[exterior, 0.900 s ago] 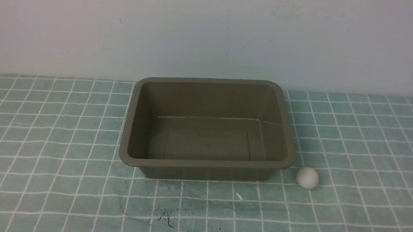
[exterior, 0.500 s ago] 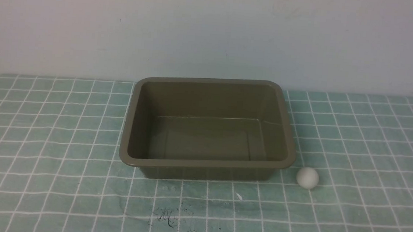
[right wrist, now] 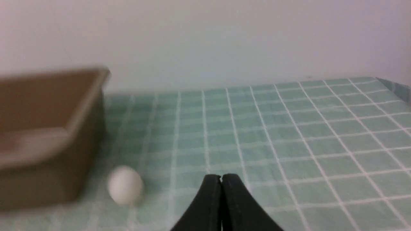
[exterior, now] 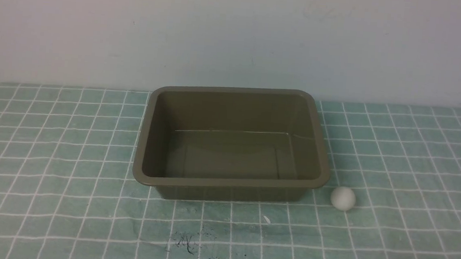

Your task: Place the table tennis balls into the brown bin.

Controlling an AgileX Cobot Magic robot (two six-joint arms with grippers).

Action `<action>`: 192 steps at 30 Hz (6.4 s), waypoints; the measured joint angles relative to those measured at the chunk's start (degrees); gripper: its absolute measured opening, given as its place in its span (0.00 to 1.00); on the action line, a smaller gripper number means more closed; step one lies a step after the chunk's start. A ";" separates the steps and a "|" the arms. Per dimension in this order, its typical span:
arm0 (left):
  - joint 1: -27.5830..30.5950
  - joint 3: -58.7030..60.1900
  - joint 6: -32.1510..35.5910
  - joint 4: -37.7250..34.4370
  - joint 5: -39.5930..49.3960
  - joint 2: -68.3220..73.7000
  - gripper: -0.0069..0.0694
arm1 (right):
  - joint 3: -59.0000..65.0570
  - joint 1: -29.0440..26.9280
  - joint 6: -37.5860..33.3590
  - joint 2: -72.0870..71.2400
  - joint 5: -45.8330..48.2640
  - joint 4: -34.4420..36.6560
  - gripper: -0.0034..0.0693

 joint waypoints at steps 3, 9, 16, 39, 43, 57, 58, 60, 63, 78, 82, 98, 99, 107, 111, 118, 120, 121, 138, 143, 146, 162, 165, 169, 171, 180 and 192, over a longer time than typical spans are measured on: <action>0.00 0.00 0.00 0.00 0.00 0.00 0.09 | 0.00 0.40 4.57 0.00 -8.38 12.83 0.03; 0.00 0.00 0.00 0.06 0.00 0.00 0.09 | 0.00 0.43 5.57 0.00 -16.80 22.76 0.03; 0.00 0.00 0.00 0.06 0.00 0.00 0.09 | -8.57 2.47 3.84 2.93 -7.98 21.50 0.03; 0.00 0.00 0.00 0.06 0.00 0.00 0.09 | -59.61 9.21 -10.33 81.13 39.86 7.13 0.09; 0.00 0.00 0.00 0.06 0.00 0.00 0.09 | -61.27 12.04 -10.33 86.94 34.65 7.08 0.26; 0.00 0.00 0.00 0.06 0.00 0.00 0.09 | -68.61 12.44 -10.33 106.64 28.99 6.85 0.78; 0.00 0.00 0.00 0.06 0.00 0.00 0.09 | -68.87 12.44 -10.27 107.49 28.99 6.85 0.79; 0.00 0.00 0.00 0.06 0.00 0.00 0.09 | -69.35 12.44 -9.89 109.21 28.85 6.85 0.79; 0.00 0.00 0.00 0.06 0.00 0.00 0.09 | -69.41 12.44 -9.54 110.55 28.52 6.90 0.79; 0.00 0.00 0.00 0.06 0.00 0.00 0.09 | -69.52 12.50 -8.83 100.08 35.10 9.00 0.55; 0.00 0.00 0.00 0.06 0.00 0.00 0.09 | -69.99 16.71 -11.53 93.76 31.76 14.42 0.55; 0.00 0.00 0.00 0.06 0.00 0.00 0.09 | -89.54 24.60 -13.93 101.34 36.23 9.36 0.81; 0.00 0.00 0.00 0.06 0.00 0.00 0.09 | -89.62 24.65 -13.09 99.75 37.20 7.25 0.73; 0.00 0.00 0.00 0.06 0.00 0.00 0.09 | -85.06 24.71 -6.24 78.77 38.46 -3.65 0.07; 0.00 0.00 0.00 0.06 0.00 0.00 0.09 | -70.20 24.71 0.20 60.73 29.81 -9.91 0.03; 0.00 0.00 0.00 0.06 0.00 0.00 0.09 | -36.94 24.71 13.92 32.31 8.23 -18.59 0.03; 0.00 0.00 0.00 0.06 0.00 0.00 0.09 | -31.80 24.71 15.84 27.64 3.20 -19.77 0.03; 0.00 0.00 0.00 0.06 0.00 0.00 0.09 | -28.76 24.71 16.96 24.63 0.51 -20.36 0.03; 0.00 0.00 0.00 0.06 0.00 0.00 0.09 | -16.17 24.71 22.43 5.74 -6.27 -23.18 0.03; 0.00 0.00 0.00 0.06 0.00 0.00 0.09 | -16.17 24.71 22.25 5.74 -2.74 -27.23 0.03; 0.00 0.00 0.00 0.06 0.00 0.00 0.09 | -16.17 24.40 22.25 5.69 0.48 -27.90 0.03; 0.00 0.00 0.00 0.06 0.00 0.00 0.09 | -0.29 6.63 16.57 0.74 8.20 -28.08 0.03; 0.00 0.00 0.00 0.06 0.00 0.00 0.09 | -0.29 6.46 15.78 0.19 8.41 -28.17 0.03; 0.00 0.00 0.00 0.06 0.00 0.00 0.09 | -0.29 6.46 15.71 0.01 8.41 -28.04 0.03; 0.00 0.00 0.00 0.06 0.00 0.00 0.09 | -0.29 6.46 15.59 0.01 8.41 -28.04 0.03; 0.00 0.00 0.00 0.06 0.00 0.00 0.09 | -0.29 6.46 15.55 0.01 8.41 -28.04 0.03; 0.00 0.00 0.00 0.06 0.00 0.00 0.09 | -0.29 6.46 15.55 0.01 8.41 -28.04 0.03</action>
